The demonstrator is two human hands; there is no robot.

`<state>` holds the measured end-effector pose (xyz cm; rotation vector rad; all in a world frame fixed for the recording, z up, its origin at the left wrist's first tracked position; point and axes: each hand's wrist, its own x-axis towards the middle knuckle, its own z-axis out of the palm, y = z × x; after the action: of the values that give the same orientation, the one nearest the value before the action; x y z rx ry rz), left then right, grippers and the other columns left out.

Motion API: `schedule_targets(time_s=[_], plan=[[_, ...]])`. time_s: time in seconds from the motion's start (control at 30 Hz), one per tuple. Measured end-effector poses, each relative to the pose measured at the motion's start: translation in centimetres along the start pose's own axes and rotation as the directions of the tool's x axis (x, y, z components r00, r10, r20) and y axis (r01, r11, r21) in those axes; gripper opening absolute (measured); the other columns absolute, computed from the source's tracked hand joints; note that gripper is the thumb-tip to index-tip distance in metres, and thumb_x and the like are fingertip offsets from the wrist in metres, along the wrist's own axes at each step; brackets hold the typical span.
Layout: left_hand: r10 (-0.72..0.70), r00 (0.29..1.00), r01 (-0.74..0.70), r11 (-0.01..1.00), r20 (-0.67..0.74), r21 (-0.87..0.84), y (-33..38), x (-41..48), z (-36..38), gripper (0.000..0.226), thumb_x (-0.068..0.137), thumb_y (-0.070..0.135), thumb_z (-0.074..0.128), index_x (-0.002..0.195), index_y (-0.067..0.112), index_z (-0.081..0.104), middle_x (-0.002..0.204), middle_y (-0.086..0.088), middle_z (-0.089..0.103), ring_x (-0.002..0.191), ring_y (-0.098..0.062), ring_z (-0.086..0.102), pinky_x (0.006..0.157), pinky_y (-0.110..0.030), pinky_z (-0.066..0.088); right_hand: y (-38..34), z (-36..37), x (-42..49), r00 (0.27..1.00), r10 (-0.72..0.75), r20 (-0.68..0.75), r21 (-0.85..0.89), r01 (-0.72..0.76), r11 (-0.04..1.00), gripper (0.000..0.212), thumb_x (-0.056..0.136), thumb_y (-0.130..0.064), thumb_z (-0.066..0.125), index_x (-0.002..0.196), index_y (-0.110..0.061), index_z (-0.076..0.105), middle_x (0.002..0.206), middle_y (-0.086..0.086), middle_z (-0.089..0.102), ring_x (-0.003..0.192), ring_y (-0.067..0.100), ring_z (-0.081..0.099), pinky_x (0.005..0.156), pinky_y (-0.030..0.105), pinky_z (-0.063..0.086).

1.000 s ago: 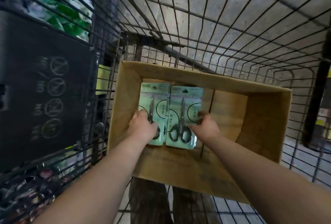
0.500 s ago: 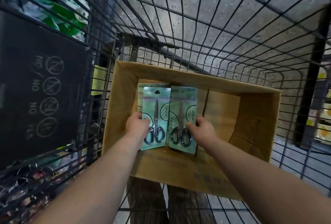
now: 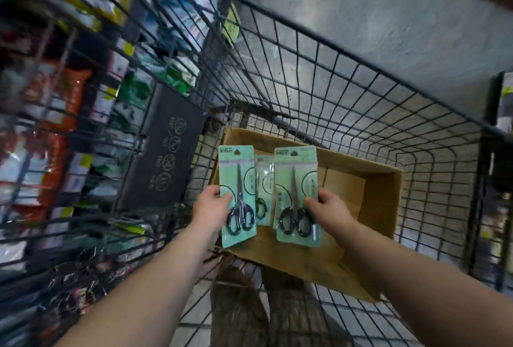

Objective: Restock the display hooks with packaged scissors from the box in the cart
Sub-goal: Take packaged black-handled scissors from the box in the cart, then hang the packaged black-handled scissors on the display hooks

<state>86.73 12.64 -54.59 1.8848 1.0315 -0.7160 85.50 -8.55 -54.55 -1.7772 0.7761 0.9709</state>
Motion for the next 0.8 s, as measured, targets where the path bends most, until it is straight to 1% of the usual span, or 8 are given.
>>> schedule_targets(time_s=[0.17,0.27,0.37,0.53,0.63,0.7,0.73,0.8], plan=[[0.027,0.994,-0.040,0.991,-0.105,-0.129,1.3,-4.3,-4.5,0.011,0.088,0.013,0.059,0.095,0.011,0.067,0.099,-0.012,0.071,0.092,-0.030,0.066,0.087,-0.043,0.052,-4.1,-0.6,-4.1,0.991,-0.114,0.065,-0.014,0.115,0.993,0.018,0.095,-0.021,0.049,0.109,-0.017,0.058,0.099,0.001,0.067,0.086,0.014,0.067,0.065,0.027,0.056],[0.023,0.988,-0.059,0.970,-0.152,-0.238,1.6,-7.2,-6.8,0.014,0.091,0.015,0.055,0.097,0.008,0.066,0.099,-0.013,0.071,0.092,-0.032,0.066,0.086,-0.045,0.053,-6.7,-0.8,-6.3,0.978,-0.187,0.090,-0.049,0.192,0.980,0.014,0.092,-0.025,0.051,0.101,-0.023,0.062,0.095,-0.001,0.070,0.086,0.016,0.068,0.079,0.037,0.057],[0.024,0.978,-0.088,0.948,-0.206,-0.307,1.5,-9.9,-8.8,0.019,0.094,0.019,0.052,0.101,0.006,0.063,0.100,-0.016,0.069,0.092,-0.034,0.066,0.084,-0.044,0.053,-9.1,-0.6,-8.6,0.963,-0.229,0.143,-0.064,0.239,0.969,0.018,0.091,-0.028,0.054,0.104,-0.019,0.061,0.097,0.003,0.071,0.084,0.019,0.070,0.078,0.038,0.058],[0.073,0.946,-0.189,0.914,-0.315,-0.358,0.3,-14.7,-12.4,0.014,0.096,0.016,0.050,0.085,0.010,0.057,0.080,-0.008,0.060,0.077,-0.024,0.055,0.063,-0.030,0.040,-11.3,1.1,-13.1,0.917,-0.357,0.177,-0.028,0.367,0.930,0.014,0.095,-0.023,0.051,0.105,-0.018,0.059,0.097,-0.002,0.065,0.079,0.008,0.060,0.064,0.023,0.045],[0.087,0.930,-0.236,0.886,-0.357,-0.399,-1.7,-18.3,-14.9,0.023,0.097,0.014,0.049,0.075,0.012,0.052,0.073,-0.005,0.054,0.065,-0.017,0.049,0.056,-0.028,0.034,-11.9,3.4,-16.2,0.871,-0.437,0.224,0.006,0.447,0.895,0.019,0.097,-0.019,0.048,0.116,-0.019,0.054,0.099,-0.004,0.056,0.081,0.010,0.052,0.080,0.024,0.040],[0.100,0.917,-0.266,0.874,-0.386,-0.406,-4.2,-20.3,-16.6,0.014,0.096,0.017,0.050,0.092,0.008,0.061,0.092,-0.009,0.063,0.080,-0.022,0.057,0.069,-0.029,0.044,-12.0,5.6,-18.7,0.837,-0.481,0.261,-0.004,0.499,0.867,0.025,0.098,-0.020,0.047,0.121,-0.016,0.053,0.113,-0.002,0.056,0.091,0.012,0.050,0.086,0.025,0.037],[0.102,0.910,-0.281,0.865,-0.402,-0.415,-5.6,-21.4,-17.6,0.017,0.096,0.020,0.051,0.101,0.008,0.062,0.104,-0.010,0.064,0.092,-0.024,0.059,0.082,-0.033,0.047,-12.0,6.8,-20.2,0.820,-0.499,0.281,-0.023,0.525,0.851,0.025,0.098,-0.020,0.047,0.121,-0.013,0.054,0.116,0.000,0.058,0.089,0.011,0.053,0.082,0.022,0.040],[0.098,0.891,-0.315,0.837,-0.444,-0.447,-9.1,-23.8,-19.3,0.014,0.094,0.023,0.054,0.092,0.012,0.062,0.105,-0.011,0.063,0.095,-0.025,0.058,0.092,-0.039,0.046,-11.4,9.4,-22.9,0.775,-0.541,0.326,-0.033,0.581,0.813,0.019,0.097,-0.019,0.048,0.112,-0.012,0.057,0.106,0.005,0.063,0.075,0.006,0.054,0.061,0.016,0.042]])
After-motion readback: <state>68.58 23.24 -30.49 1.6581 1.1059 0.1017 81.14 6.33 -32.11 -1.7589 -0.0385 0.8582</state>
